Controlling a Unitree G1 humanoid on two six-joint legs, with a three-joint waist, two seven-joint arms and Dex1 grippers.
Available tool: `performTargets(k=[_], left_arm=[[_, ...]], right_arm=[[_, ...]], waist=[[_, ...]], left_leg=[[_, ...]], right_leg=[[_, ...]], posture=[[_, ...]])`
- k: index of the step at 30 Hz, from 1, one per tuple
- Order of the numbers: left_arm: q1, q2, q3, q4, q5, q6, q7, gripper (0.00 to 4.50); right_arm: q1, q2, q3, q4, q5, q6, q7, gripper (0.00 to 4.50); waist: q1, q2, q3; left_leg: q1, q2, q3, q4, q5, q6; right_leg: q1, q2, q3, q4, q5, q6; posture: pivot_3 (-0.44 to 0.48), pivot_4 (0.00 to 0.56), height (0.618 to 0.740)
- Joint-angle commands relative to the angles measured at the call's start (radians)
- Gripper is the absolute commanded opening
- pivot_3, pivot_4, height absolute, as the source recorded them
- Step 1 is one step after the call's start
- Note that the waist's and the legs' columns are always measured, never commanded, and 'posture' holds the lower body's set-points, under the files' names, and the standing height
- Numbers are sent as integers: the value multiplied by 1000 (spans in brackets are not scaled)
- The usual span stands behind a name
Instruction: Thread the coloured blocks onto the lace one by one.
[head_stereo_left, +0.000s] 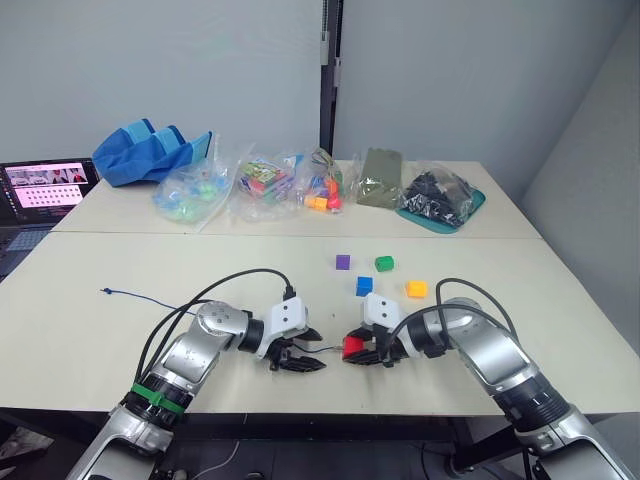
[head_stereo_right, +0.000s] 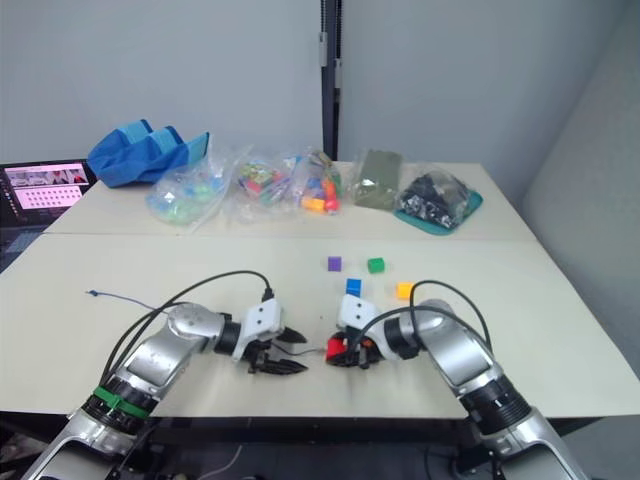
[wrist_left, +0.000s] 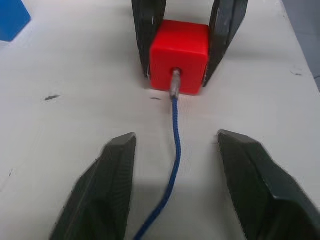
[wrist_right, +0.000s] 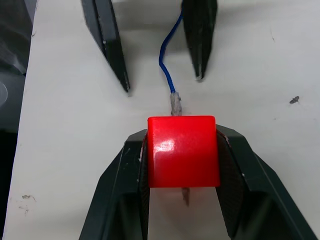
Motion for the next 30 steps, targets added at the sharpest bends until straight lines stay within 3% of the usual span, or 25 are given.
performTargets(k=[1, 4, 6, 22, 27, 29, 30], left_arm=[[-3, 8, 17, -26, -18, 8, -2, 1204], [-5, 15, 15, -17, -18, 8, -7, 204], [-6, 15, 11, -16, -23, 7, -14, 28], [-63, -98, -31, 36, 7, -16, 27, 0], [-62, -90, -3, 17, -30, 29, 3, 1402], [-64, -81, 5, 17, -27, 21, 1, 2057], [-65, -73, 11, 20, -27, 17, -1, 2352]], right_arm=[[-15, 2, 7, -9, 4, -15, 4, 1190], [-16, 2, 7, -9, 4, -14, 3, 1190], [-16, 3, 8, -9, 4, -13, 3, 1190], [-6, 7, 14, -33, 10, -1, 2, 1190], [-11, 19, -8, -47, 49, 66, 4, 1190], [-12, 14, -12, -53, 50, 68, 9, 2234], [-9, 11, -33, -67, 78, 97, 14, 2545]], waist=[[0, 0, 0], [0, 0, 0], [0, 0, 0], [0, 0, 0], [1, 0, 0], [1, 0, 0], [2, 0, 0]], left_leg=[[0, 0, 0, 0, 0, 0], [0, 0, 0, 0, 0, 0], [0, 0, 0, 0, 0, 0], [0, 0, 0, 0, 0, 0], [0, 0, 0, 0, 0, 0], [0, 0, 0, 0, 0, 0], [0, 0, 0, 0, 0, 0]], right_leg=[[0, 0, 0, 0, 0, 0], [0, 0, 0, 0, 0, 0], [0, 0, 0, 0, 0, 0], [0, 0, 0, 0, 0, 0], [0, 0, 0, 0, 0, 0], [0, 0, 0, 0, 0, 0], [0, 0, 0, 0, 0, 0]], posture=[[0, 150, 717], [0, 150, 717], [0, 150, 717], [0, 150, 717], [0, 150, 717], [0, 150, 717], [0, 150, 717]])
